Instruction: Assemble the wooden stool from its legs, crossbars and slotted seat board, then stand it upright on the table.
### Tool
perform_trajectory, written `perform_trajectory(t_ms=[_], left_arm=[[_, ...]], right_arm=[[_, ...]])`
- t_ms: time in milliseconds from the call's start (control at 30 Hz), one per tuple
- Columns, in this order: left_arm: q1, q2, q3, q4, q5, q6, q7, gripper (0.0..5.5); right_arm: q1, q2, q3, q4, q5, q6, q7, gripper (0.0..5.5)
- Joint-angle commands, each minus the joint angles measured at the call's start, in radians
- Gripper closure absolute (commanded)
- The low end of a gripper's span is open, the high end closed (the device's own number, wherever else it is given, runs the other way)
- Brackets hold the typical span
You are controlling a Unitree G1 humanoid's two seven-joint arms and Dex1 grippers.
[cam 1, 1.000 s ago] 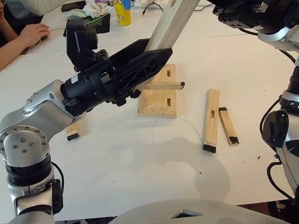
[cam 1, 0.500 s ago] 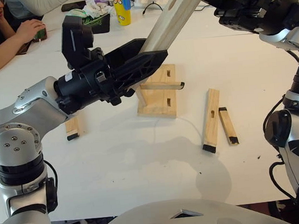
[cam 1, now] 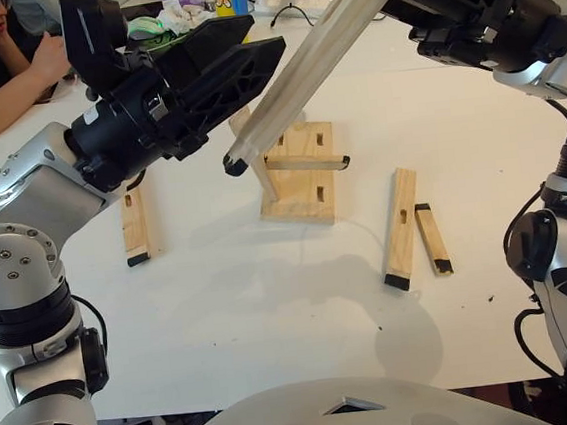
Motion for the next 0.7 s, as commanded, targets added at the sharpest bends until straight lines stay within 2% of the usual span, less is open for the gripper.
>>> perform_trajectory(t_ms=[33,133,400,533,700], left_arm=[[-0.024,0.029,0.078,0.033,0.017,-0.028,0.026,2.31],[-0.018,0.039,0.133,0.054,0.022,-0.047,0.044,2.31],[0.047,0.029,0.141,0.095,0.114,-0.059,0.034,2.31],[0.065,0.015,0.13,0.103,0.14,-0.055,0.039,2.31],[0.061,-0.032,0.09,0.119,0.166,-0.056,0.05,2.31]], right_arm=[[-0.004,-0.044,0.011,0.009,-0.167,-0.131,0.072,3.43],[-0.066,-0.079,0.017,0.127,-0.337,-0.295,0.128,3.43],[-0.041,-0.209,0.213,0.302,-0.823,-0.764,0.43,3.43],[0.045,-0.216,0.246,0.336,-0.929,-0.876,0.52,3.43],[0.172,-0.161,0.255,0.327,-0.96,-0.907,0.55,3.43]])
